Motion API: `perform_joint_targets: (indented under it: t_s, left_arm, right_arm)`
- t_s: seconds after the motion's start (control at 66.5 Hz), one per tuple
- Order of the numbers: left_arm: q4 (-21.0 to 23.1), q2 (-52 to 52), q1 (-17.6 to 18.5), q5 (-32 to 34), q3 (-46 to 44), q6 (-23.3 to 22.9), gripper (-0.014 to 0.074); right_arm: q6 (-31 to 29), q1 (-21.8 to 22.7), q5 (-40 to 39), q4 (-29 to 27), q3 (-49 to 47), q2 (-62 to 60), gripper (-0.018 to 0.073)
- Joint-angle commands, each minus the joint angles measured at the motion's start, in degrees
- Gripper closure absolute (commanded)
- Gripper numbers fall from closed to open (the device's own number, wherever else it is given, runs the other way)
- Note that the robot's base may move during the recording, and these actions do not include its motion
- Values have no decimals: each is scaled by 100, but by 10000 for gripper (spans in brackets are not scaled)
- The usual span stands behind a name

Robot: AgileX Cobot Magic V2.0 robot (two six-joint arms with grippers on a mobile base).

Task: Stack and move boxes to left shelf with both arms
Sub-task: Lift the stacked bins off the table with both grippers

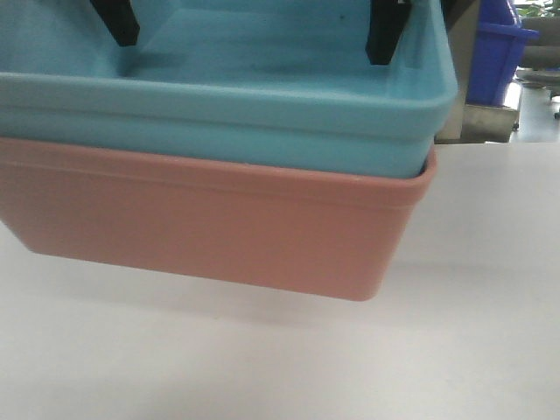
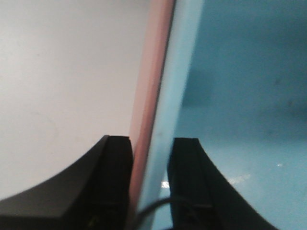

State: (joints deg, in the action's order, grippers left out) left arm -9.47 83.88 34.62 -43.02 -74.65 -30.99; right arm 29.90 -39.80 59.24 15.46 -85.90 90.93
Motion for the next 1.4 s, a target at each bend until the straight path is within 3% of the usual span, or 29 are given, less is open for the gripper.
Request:
perform_joint_targets:
  t_s: [0.0,0.21,1.383]
  left_arm:
    - [563,-39,416,883,-498,316,603]
    - [458,359,462,869,-648,279,603]
    - [343,417,426,1020,-648,250,603]
  right_arm:
    - [-82,-280,-986,16,-685,93,505]
    - [-12,-520,-814,166,-988,325,505]
    - [19,-521,-667,311,-988,374,505]
